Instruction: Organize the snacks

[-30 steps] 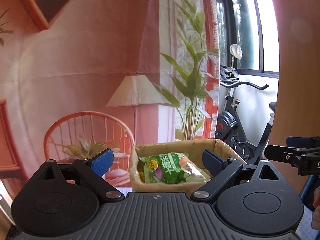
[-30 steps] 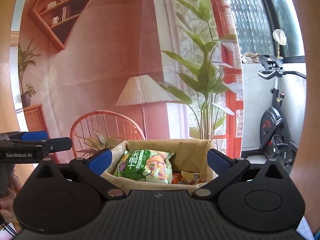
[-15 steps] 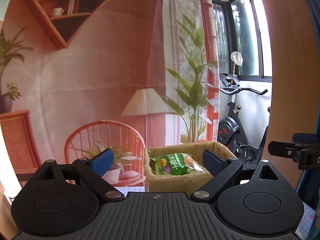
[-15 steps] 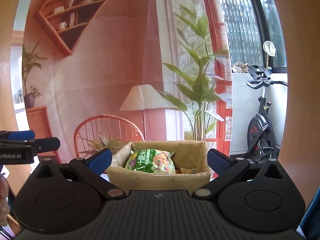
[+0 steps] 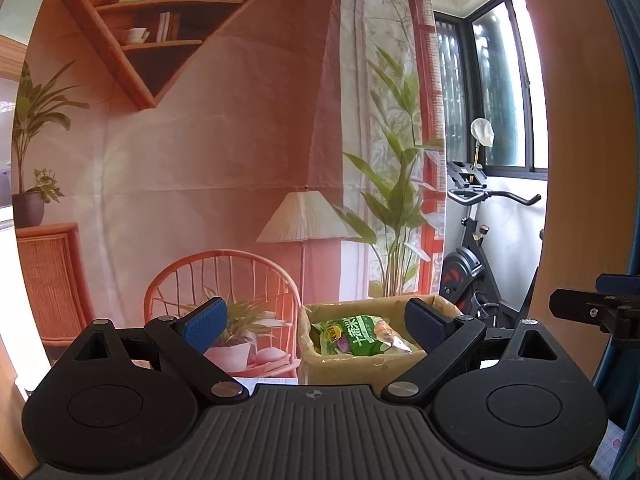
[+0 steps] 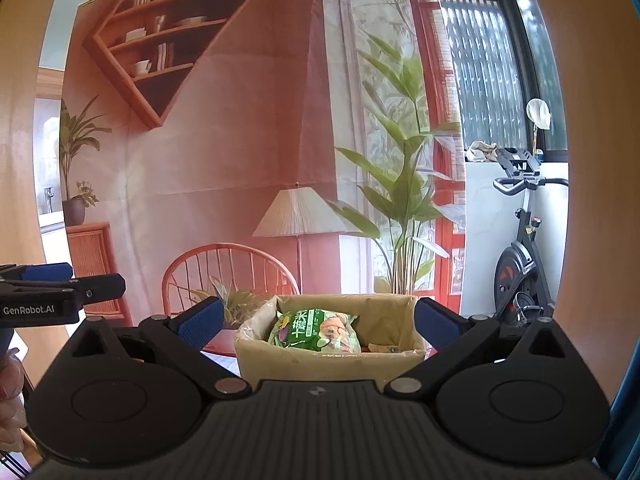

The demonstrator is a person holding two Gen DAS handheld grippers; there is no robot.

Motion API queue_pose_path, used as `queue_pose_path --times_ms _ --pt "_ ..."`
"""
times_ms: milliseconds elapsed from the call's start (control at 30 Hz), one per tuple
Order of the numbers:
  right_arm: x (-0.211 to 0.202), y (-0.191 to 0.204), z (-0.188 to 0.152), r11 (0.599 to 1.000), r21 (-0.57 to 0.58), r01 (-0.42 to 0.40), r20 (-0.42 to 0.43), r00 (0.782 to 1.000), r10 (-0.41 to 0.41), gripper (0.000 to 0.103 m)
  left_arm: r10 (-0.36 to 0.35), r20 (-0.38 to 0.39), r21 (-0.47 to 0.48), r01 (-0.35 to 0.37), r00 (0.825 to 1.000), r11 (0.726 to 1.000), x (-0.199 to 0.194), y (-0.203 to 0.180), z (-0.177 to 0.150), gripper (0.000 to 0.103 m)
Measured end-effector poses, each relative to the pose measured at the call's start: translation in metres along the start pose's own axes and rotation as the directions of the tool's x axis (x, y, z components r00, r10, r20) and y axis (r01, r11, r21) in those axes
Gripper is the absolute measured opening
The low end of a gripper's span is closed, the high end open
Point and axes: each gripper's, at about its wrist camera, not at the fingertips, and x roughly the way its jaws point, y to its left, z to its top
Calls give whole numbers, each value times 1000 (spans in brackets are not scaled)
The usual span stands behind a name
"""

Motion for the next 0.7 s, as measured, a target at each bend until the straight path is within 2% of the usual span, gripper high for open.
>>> queue_pose_path --times_ms 700 --pt "1 -7 -4 999 25 19 -31 999 -18 103 -15 -16 -12 15 1000 1000 1 -2 -4 97"
